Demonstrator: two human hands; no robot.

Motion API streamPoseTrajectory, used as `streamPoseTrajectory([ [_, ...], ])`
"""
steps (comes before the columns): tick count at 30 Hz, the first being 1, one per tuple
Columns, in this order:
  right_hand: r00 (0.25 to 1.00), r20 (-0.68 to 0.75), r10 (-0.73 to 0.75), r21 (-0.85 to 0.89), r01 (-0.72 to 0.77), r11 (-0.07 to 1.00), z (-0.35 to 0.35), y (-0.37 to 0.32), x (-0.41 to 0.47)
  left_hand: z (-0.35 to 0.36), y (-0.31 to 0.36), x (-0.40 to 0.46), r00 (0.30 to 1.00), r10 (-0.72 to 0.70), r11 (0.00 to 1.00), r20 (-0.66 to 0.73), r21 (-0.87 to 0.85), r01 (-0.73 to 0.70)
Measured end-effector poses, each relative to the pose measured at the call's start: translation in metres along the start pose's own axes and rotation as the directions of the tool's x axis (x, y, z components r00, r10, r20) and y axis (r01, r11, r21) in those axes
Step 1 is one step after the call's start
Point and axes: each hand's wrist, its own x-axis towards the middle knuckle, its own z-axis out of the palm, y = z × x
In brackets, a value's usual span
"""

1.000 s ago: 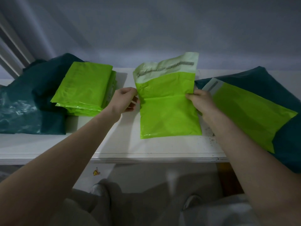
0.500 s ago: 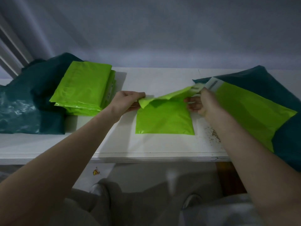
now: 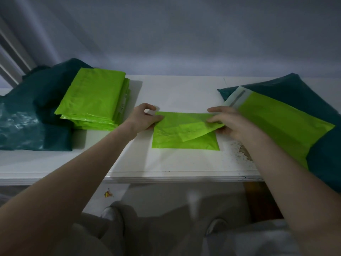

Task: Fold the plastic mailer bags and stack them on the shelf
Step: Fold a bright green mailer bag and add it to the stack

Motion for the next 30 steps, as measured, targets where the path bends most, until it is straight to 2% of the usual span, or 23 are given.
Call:
streamPoseTrajectory([
  [5,0.998,-0.03,-0.062,-0.185,0.055,0.981,-0.002,0.012,0.006,0.003,-0.006,0.0,0.999,0.028,0.991,-0.022,0.131,-0.025],
  [9,0.993,-0.056,-0.108,-0.222,0.093,0.971,0.0,0.017,0.005,0.005,-0.009,0.002,0.996,0.084,0.983,-0.008,0.164,-0.081],
  [14,0.964,-0.055,-0.261,-0.372,0.223,0.901,0.004,0.023,0.008,0.008,-0.01,0.002,0.994,0.113,0.968,0.003,0.225,-0.11],
  [18,0.908,-0.039,-0.417,-0.523,0.337,0.783,0.007,0.029,0.008,0.01,-0.01,-0.002,0.976,0.217,0.868,0.003,0.458,-0.194],
  [20,0.881,-0.036,-0.471,-0.572,0.369,0.733,0.009,0.03,0.005,0.01,-0.01,-0.003,0.966,0.26,0.835,0.013,0.499,-0.232],
  [30,0.858,-0.02,-0.513,-0.674,0.367,0.64,0.014,0.031,0.0,0.008,-0.014,-0.009,0.96,0.256,0.71,0.112,0.652,-0.266],
])
